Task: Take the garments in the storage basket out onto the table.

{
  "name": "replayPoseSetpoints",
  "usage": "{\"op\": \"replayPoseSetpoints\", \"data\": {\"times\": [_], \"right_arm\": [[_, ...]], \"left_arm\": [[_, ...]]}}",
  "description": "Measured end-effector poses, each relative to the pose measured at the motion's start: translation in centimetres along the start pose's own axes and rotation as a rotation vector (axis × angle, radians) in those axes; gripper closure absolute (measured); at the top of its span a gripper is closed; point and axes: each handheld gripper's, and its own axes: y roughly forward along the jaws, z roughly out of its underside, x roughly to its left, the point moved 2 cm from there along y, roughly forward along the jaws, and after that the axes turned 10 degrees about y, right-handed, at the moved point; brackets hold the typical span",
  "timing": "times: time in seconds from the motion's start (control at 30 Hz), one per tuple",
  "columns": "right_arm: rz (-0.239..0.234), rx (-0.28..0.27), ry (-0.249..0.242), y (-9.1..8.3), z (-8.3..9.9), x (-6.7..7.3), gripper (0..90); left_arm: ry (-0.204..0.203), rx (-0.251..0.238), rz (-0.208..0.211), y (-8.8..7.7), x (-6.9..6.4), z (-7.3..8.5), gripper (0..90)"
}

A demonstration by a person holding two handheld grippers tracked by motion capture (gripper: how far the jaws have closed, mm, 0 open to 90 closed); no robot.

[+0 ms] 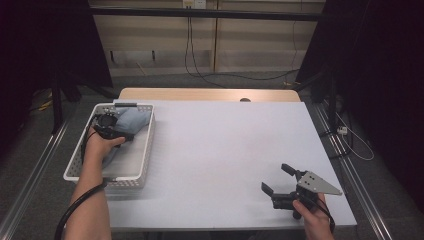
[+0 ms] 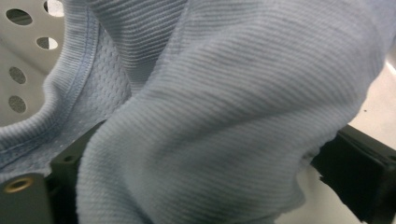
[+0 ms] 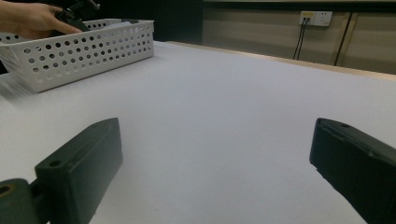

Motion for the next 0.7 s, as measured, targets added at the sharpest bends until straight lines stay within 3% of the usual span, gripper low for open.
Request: {"op": "replayPoseSetpoints", "data": {"times": [0.1, 0.27, 0.7], "right_arm": [[0.001, 0.001, 0.001, -0.03, 0.01, -0.02, 2.2], [0.002, -0.001, 0.004, -0.07, -0.01, -0.04, 2.2], [0.000, -0.003, 0.005, -0.13, -0.04, -0.03, 2.2]], "left_arm": [[-0.013, -0.007, 0.000, -0.18, 0.10, 0.10, 13.8], [-0.002, 0.002, -0.006, -0.14, -0.09, 0.06, 14.7], [-0.001, -0.019, 0.040, -0.61, -0.57, 0.36, 24.9]]}}
